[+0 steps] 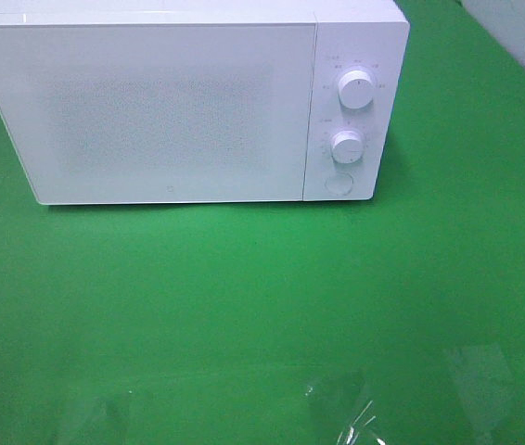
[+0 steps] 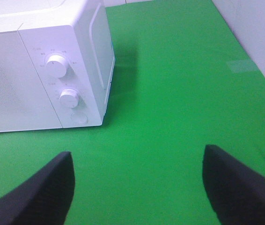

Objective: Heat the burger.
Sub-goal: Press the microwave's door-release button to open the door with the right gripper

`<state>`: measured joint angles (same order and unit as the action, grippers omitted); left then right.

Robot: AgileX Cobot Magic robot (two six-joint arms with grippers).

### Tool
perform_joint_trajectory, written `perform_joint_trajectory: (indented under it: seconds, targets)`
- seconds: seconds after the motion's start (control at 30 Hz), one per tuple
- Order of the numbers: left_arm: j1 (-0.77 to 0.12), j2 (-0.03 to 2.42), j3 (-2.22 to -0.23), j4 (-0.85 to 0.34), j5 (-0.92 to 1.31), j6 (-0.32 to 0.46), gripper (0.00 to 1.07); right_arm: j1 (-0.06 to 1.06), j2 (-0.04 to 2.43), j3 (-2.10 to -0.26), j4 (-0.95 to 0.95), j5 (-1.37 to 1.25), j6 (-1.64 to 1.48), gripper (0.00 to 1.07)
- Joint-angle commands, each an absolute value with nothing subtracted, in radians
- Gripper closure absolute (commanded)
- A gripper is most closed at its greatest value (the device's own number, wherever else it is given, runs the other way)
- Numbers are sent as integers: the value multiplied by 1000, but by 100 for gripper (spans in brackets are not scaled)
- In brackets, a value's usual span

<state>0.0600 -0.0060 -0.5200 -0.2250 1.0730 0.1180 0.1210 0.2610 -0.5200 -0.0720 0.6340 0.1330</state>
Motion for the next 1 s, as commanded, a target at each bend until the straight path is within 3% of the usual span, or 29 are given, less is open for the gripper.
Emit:
perform_joint_trajectory:
  seconds: [0.03, 0.57, 1.0]
  targets:
    - [62, -21, -516, -235, 1067, 121, 10, 118, 384, -524, -76, 498, 128, 34]
    - [62, -21, -516, -235, 1067, 121, 10, 118, 739, -524, -73, 222, 176, 34]
    - [62, -21, -516, -235, 1067, 121, 10, 119, 1038, -408, -76, -297, 233, 34]
